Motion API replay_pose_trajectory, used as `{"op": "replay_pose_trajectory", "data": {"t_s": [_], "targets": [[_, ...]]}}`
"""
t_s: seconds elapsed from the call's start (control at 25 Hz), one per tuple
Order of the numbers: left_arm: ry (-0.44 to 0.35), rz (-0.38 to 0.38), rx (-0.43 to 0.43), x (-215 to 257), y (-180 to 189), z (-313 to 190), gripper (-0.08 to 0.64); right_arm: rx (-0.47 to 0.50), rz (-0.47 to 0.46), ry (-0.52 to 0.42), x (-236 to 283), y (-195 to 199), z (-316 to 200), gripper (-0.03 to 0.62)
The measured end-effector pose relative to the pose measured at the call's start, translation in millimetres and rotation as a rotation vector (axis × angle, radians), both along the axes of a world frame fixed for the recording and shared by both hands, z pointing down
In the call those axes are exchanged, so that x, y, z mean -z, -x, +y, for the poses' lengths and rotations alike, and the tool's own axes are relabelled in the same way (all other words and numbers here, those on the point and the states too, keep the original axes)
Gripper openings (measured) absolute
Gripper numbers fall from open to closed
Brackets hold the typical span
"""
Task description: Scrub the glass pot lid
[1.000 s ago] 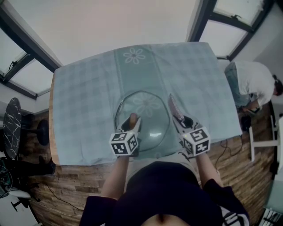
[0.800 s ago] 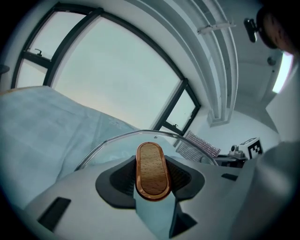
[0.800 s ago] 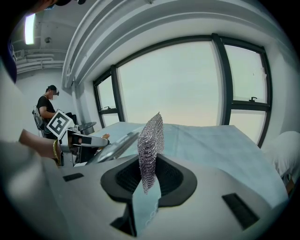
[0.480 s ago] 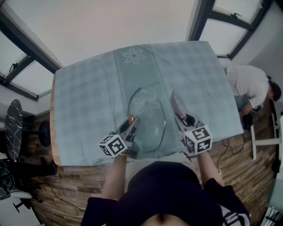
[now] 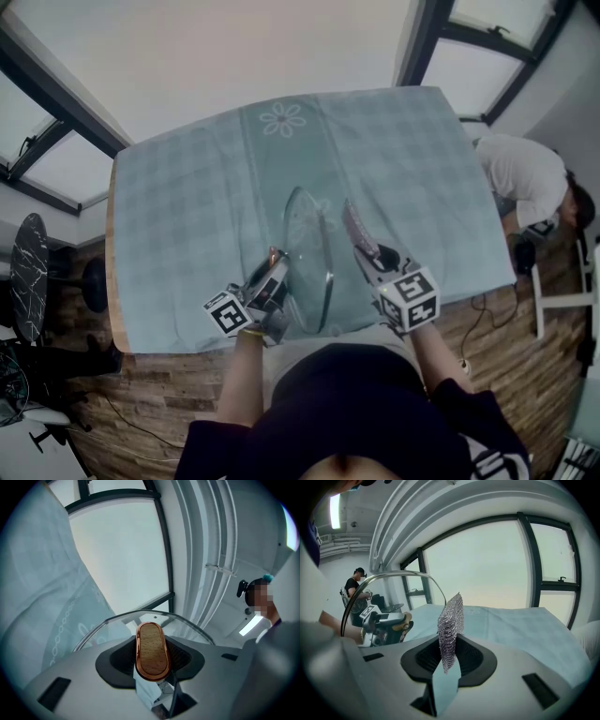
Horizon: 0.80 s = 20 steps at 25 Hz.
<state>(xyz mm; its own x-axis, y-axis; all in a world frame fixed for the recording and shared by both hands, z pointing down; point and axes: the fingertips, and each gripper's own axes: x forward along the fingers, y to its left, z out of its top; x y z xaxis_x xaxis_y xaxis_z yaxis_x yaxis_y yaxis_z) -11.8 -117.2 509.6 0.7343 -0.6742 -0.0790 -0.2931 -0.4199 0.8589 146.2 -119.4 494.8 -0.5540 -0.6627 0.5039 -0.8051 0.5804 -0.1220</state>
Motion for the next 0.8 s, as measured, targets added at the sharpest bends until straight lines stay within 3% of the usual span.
{"op": "replay_pose_trajectory", "data": {"t_s": [0.28, 0.44, 0.6, 0.8], "targets": [[0.012, 0.081, -0.001, -4.9, 8.1, 4.7, 0.167, 0.095, -0.032, -0.013, 8.8, 36.8, 0.8, 0.08], [0.011, 0.087, 0.002, -7.5, 12.1, 5.0, 0.167, 0.14, -0.04, -0.007, 9.7, 51.4, 0.4, 0.08], [0.008, 0.152, 0.004, -3.4, 13.6, 7.0, 0.168, 0.187, -0.04, -0.006, 10.2, 66.8, 2.2, 0.08], [-0.006, 0.166, -0.006, -1.8, 14.3, 10.8, 0.167, 0.231, -0.039, -0.018, 14.4, 83.6, 2.1, 0.08]]}}
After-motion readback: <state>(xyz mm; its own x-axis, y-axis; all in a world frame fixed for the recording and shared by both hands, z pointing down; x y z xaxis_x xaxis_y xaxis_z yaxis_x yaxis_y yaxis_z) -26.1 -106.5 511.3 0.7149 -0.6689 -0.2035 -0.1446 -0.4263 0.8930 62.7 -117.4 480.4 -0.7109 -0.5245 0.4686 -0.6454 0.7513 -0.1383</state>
